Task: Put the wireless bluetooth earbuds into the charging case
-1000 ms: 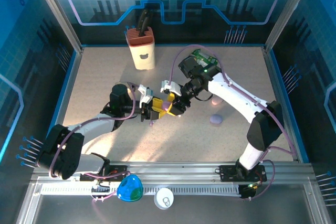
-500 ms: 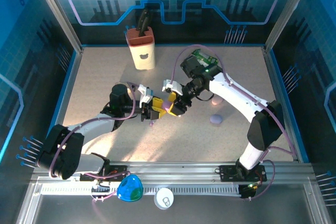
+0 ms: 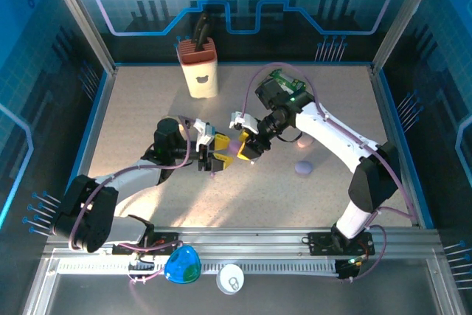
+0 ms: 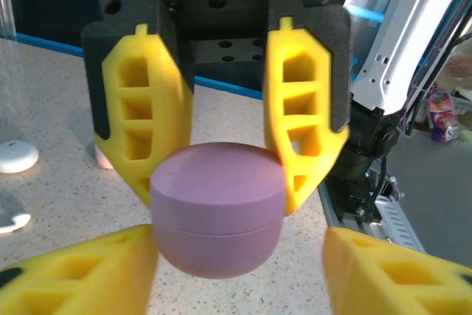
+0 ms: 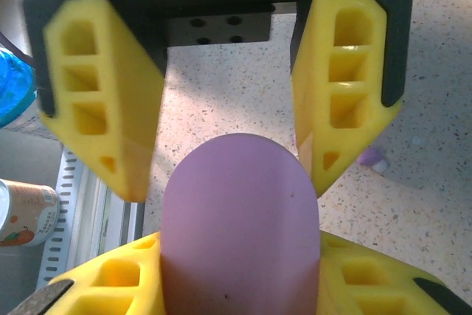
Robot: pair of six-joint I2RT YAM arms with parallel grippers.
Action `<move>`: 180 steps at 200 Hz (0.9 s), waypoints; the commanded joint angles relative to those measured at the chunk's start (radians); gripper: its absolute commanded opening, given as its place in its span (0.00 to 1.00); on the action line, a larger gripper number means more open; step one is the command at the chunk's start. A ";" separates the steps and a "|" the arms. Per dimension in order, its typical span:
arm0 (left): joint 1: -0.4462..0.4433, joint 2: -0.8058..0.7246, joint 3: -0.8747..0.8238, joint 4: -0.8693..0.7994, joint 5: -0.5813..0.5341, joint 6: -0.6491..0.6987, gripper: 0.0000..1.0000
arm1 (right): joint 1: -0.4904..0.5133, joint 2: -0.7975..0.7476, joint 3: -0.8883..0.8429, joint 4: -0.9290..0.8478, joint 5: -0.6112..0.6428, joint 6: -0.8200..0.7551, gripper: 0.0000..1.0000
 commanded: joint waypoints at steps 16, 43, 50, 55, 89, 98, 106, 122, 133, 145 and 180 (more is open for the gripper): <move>-0.005 0.010 0.013 0.044 0.057 -0.007 0.64 | 0.006 -0.009 0.023 0.013 0.018 -0.008 0.24; -0.006 0.023 0.016 0.064 0.061 -0.020 0.64 | 0.009 -0.003 0.031 0.028 -0.005 -0.003 0.23; -0.006 0.028 0.016 0.067 0.062 -0.023 0.63 | 0.010 -0.002 0.033 0.030 -0.012 -0.003 0.23; -0.006 0.031 0.017 0.071 0.062 -0.024 0.63 | 0.011 0.000 0.035 0.028 -0.016 -0.003 0.23; -0.007 0.047 0.016 0.107 0.062 -0.043 0.61 | 0.016 0.008 0.046 0.020 -0.031 -0.009 0.22; -0.006 0.052 0.016 0.125 0.064 -0.055 0.60 | 0.018 0.010 0.050 0.014 -0.033 -0.014 0.22; -0.006 0.055 0.016 0.137 0.065 -0.062 0.60 | 0.020 0.014 0.052 0.009 -0.036 -0.019 0.23; -0.007 0.061 0.017 0.161 0.070 -0.078 0.59 | 0.025 0.022 0.056 0.006 -0.039 -0.020 0.22; -0.007 0.062 0.016 0.164 0.074 -0.080 0.56 | 0.025 0.027 0.059 -0.002 -0.043 -0.026 0.22; -0.007 0.059 0.015 0.163 0.076 -0.078 0.55 | 0.026 0.030 0.063 -0.011 -0.044 -0.032 0.22; -0.005 0.031 0.007 0.111 0.064 -0.040 0.56 | 0.025 0.032 0.065 -0.041 -0.029 -0.046 0.21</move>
